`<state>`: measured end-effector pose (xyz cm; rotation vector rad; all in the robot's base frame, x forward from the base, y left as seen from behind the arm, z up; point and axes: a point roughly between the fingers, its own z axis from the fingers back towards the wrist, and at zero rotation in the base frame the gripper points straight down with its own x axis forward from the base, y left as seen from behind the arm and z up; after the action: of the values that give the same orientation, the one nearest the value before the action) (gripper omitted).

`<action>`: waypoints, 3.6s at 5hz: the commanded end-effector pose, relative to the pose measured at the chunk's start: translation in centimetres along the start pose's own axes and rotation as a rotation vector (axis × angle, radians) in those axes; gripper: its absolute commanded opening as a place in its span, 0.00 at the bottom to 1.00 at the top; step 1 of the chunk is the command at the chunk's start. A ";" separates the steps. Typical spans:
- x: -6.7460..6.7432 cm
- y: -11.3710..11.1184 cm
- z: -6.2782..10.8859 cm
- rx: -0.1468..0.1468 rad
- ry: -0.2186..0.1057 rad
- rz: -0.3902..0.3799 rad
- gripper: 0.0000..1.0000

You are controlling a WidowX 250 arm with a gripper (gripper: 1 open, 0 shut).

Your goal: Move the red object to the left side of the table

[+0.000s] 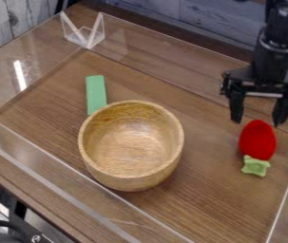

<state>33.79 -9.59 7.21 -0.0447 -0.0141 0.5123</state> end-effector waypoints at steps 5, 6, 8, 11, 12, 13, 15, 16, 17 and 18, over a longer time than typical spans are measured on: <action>-0.2 -3.0 -2.2 0.030 0.018 -0.081 1.00; -0.8 -2.8 -2.7 0.055 0.031 -0.078 1.00; -1.8 -1.7 -2.5 0.084 0.048 -0.114 1.00; -3.2 -3.6 -2.8 0.097 0.027 0.049 1.00; -2.8 -3.7 -3.2 0.116 0.009 0.002 0.00; -2.4 -3.6 -3.7 0.137 -0.002 -0.040 0.00; -2.2 -1.9 -1.4 0.161 -0.006 0.037 1.00; -1.8 -1.0 -1.0 0.166 -0.005 0.035 0.00; -1.5 -0.3 -0.4 0.167 -0.012 0.028 0.00; -1.2 -1.2 -1.7 0.167 -0.006 0.035 1.00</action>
<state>32.39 -10.88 3.63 0.1595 0.0813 0.5468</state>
